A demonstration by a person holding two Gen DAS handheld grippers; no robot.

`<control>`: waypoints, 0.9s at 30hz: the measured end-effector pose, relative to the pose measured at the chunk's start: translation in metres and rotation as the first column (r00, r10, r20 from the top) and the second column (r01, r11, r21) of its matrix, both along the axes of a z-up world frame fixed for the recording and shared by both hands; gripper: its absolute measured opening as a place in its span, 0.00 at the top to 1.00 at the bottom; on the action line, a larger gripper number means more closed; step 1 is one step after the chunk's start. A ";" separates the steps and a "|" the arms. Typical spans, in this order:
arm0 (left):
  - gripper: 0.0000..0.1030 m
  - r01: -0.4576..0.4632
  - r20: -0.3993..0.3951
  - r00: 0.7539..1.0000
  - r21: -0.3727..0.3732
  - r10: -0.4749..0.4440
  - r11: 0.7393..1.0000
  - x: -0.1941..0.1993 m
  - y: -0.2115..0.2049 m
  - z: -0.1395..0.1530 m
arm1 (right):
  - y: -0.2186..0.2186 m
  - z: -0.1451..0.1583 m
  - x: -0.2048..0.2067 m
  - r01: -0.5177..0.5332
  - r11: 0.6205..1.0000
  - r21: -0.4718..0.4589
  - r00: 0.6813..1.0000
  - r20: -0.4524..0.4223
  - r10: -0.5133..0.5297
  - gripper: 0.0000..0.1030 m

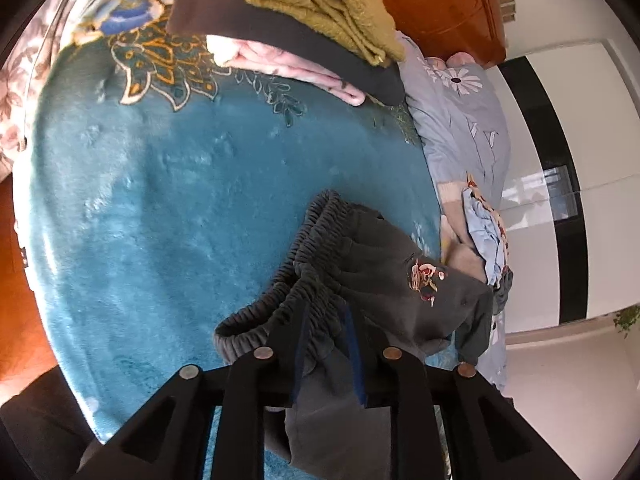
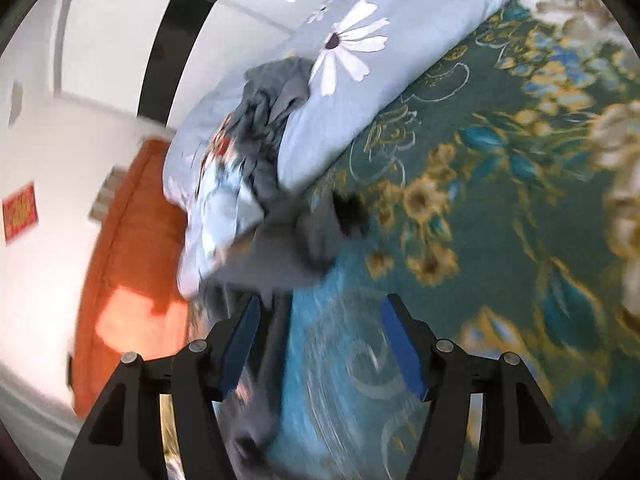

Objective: Fold clothes

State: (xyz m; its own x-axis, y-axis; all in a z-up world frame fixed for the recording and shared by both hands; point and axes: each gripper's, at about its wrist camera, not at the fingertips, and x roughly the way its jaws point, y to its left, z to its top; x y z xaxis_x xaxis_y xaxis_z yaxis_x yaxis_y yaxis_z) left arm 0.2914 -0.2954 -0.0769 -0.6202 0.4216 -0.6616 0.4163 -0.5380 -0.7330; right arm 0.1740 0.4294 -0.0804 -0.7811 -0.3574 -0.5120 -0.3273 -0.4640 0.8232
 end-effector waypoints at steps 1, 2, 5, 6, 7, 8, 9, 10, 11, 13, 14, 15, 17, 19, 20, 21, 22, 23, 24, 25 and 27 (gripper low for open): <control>0.78 0.001 0.000 1.000 -0.002 -0.001 1.000 -0.002 0.000 -0.001 | 0.003 -0.005 -0.010 0.010 1.000 -0.017 1.000 0.001 -0.010 0.37; 0.78 0.002 -0.001 1.000 -0.006 -0.002 1.000 -0.004 0.000 -0.001 | 0.006 -0.009 -0.019 0.018 0.999 -0.026 1.000 0.007 -0.018 0.37; 0.78 0.008 -0.001 1.000 -0.016 -0.008 1.000 -0.009 0.000 -0.003 | 0.011 -0.015 -0.045 0.036 0.999 -0.001 0.999 0.011 -0.036 0.37; 0.78 0.007 0.002 1.000 -0.016 -0.007 1.000 -0.010 -0.001 -0.004 | 0.013 -0.016 -0.053 0.040 0.999 0.003 0.999 0.012 -0.040 0.37; 0.78 0.006 0.005 1.000 -0.014 -0.006 1.000 -0.011 -0.001 -0.006 | 0.015 -0.018 -0.060 0.042 0.999 0.000 0.999 0.013 -0.042 0.37; 0.78 0.004 0.008 1.000 -0.012 -0.004 1.000 -0.012 -0.002 -0.007 | 0.017 -0.020 -0.066 0.045 0.999 0.003 0.999 0.019 -0.045 0.37; 0.78 0.003 0.011 1.000 -0.010 -0.002 1.000 -0.012 -0.003 -0.009 | 0.018 -0.021 -0.071 0.049 0.999 0.010 0.998 0.029 -0.050 0.37; 0.78 0.001 0.014 1.000 -0.008 -0.001 1.000 -0.013 -0.003 -0.010 | 0.017 -0.023 -0.076 0.050 0.999 0.015 0.998 0.038 -0.050 0.37; 0.78 -0.001 0.017 1.000 -0.007 0.001 1.000 -0.014 -0.004 -0.012 | 0.016 -0.024 -0.082 0.048 0.999 0.019 0.998 0.045 -0.049 0.37; 0.78 -0.003 0.023 1.000 -0.005 0.003 1.000 -0.015 -0.005 -0.015 | 0.010 -0.025 -0.091 0.016 0.999 0.028 0.998 0.057 -0.018 0.45; 0.78 -0.004 0.025 1.000 -0.003 0.004 1.000 -0.015 -0.006 -0.015 | 0.006 -0.025 -0.095 -0.004 0.999 0.032 0.998 0.062 0.002 0.51; 0.78 -0.005 0.026 1.000 -0.001 0.005 1.000 -0.016 -0.006 -0.016 | 0.002 -0.024 -0.098 -0.024 0.999 0.034 0.997 0.068 0.022 0.70; 0.78 -0.004 0.026 1.000 0.001 0.004 1.000 -0.016 -0.007 -0.017 | -0.006 -0.023 -0.101 -0.066 0.997 0.035 0.995 0.081 0.063 0.92; 0.78 -0.004 0.027 1.000 0.004 0.004 1.000 -0.015 -0.007 -0.017 | -0.011 -0.019 -0.098 -0.093 0.996 0.007 0.994 0.066 0.092 0.92; 0.78 -0.004 0.027 1.000 0.005 0.004 1.000 -0.015 -0.007 -0.017 | -0.012 -0.015 -0.094 -0.105 0.994 -0.011 0.993 0.045 0.105 0.93; 0.78 -0.003 0.028 1.000 0.005 0.003 1.000 -0.015 -0.008 -0.017 | -0.013 -0.008 -0.089 -0.116 0.993 -0.034 0.993 0.004 0.116 0.93; 0.78 -0.001 0.029 1.000 0.005 0.001 1.000 -0.015 -0.008 -0.017 | -0.012 -0.001 -0.082 -0.127 0.990 -0.061 0.991 -0.045 0.125 0.93; 0.77 -0.001 0.029 1.000 0.007 0.001 1.000 -0.015 -0.008 -0.016 | -0.011 0.009 -0.075 -0.142 0.986 -0.088 0.986 -0.100 0.133 0.93; 0.77 -0.002 0.029 1.000 0.009 0.002 1.000 -0.015 -0.008 -0.016 | -0.010 0.022 -0.067 -0.156 0.981 -0.111 0.979 -0.152 0.138 0.93; 0.76 -0.003 0.028 1.000 0.011 0.003 1.000 -0.015 -0.008 -0.016 | -0.008 0.035 -0.058 -0.168 0.977 -0.133 0.970 -0.201 0.139 0.93; 0.73 0.000 0.024 1.000 0.010 -0.001 1.000 -0.016 -0.007 -0.014 | -0.004 0.064 -0.037 -0.192 0.966 -0.173 0.944 -0.303 0.133 0.94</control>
